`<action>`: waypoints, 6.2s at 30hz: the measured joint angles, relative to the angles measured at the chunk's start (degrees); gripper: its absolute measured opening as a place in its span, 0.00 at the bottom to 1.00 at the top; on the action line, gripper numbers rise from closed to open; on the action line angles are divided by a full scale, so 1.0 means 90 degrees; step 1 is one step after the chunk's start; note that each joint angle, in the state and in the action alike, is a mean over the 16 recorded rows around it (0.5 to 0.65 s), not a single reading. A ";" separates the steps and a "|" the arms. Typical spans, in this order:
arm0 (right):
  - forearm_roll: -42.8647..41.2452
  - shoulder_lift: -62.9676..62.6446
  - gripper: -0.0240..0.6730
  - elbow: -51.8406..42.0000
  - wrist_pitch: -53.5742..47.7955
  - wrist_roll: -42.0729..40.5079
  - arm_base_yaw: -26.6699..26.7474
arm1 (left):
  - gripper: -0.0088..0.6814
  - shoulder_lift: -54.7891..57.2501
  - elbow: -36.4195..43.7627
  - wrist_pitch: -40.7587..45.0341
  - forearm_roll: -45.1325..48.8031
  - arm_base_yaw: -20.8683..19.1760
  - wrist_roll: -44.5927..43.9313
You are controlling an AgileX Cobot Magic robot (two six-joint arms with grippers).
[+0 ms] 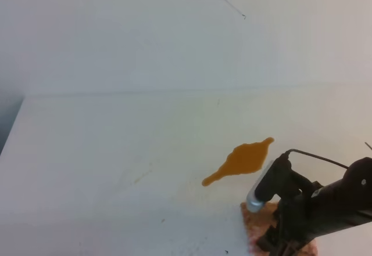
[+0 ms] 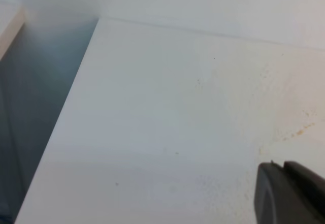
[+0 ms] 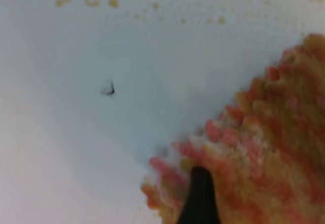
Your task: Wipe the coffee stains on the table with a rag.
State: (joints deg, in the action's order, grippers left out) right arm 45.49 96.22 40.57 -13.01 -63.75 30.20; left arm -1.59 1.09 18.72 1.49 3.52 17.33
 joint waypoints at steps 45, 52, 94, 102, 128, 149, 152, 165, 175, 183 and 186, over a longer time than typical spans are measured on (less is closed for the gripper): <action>-0.3608 0.3040 0.09 0.5065 -0.2070 0.3942 -0.2103 | 0.01 0.0000 0.0052 0.0000 0.0002 0.0000 0.0004; -0.4171 0.3581 0.09 0.5811 -0.2504 0.4430 -0.1644 | 0.01 0.0000 0.0035 0.0000 0.0001 0.0000 0.0003; -0.6075 0.2321 0.10 0.3346 -0.1749 0.7838 -0.0481 | 0.01 0.0044 -0.0035 0.0000 -0.0001 -0.0001 0.0003; -0.5164 0.2425 0.09 0.3623 -0.1393 0.7558 0.1237 | 0.01 0.0033 0.0017 0.0000 0.0001 0.0000 0.0003; -0.3369 0.3405 0.10 0.5670 -0.0849 0.6212 0.2657 | 0.01 0.0022 -0.0069 0.0000 -0.0002 0.0000 0.0003; -0.6297 0.2071 0.10 0.3449 -0.1082 0.8402 -0.0152 | 0.01 0.0000 -0.0035 0.0000 -0.0001 0.0000 0.0003; -0.6633 0.1558 0.10 0.2873 -0.0971 0.8761 -0.0362 | 0.01 0.0000 -0.0017 0.0000 -0.0001 0.0000 0.0003; -0.5776 0.0318 0.15 0.1732 -0.0092 0.8865 -0.0256 | 0.01 0.0022 0.0000 0.0000 0.0000 0.0000 0.0000; -0.5889 -0.0159 0.35 0.1712 -0.0151 0.8826 -0.0142 | 0.01 0.0022 0.0000 0.0000 0.0000 0.0000 -0.0001; -0.6552 -0.1939 0.20 0.1531 -0.0738 0.8813 -0.0145 | 0.01 0.0000 0.0035 0.0000 0.0001 0.0000 0.0001; -0.6763 -0.2861 0.10 0.1234 -0.0968 0.8843 -0.0145 | 0.01 0.0000 0.0052 0.0000 0.0002 0.0000 0.0002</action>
State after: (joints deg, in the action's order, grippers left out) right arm -15.38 70.47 51.68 -21.72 15.84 28.89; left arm -1.59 1.56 18.72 1.50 3.52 17.34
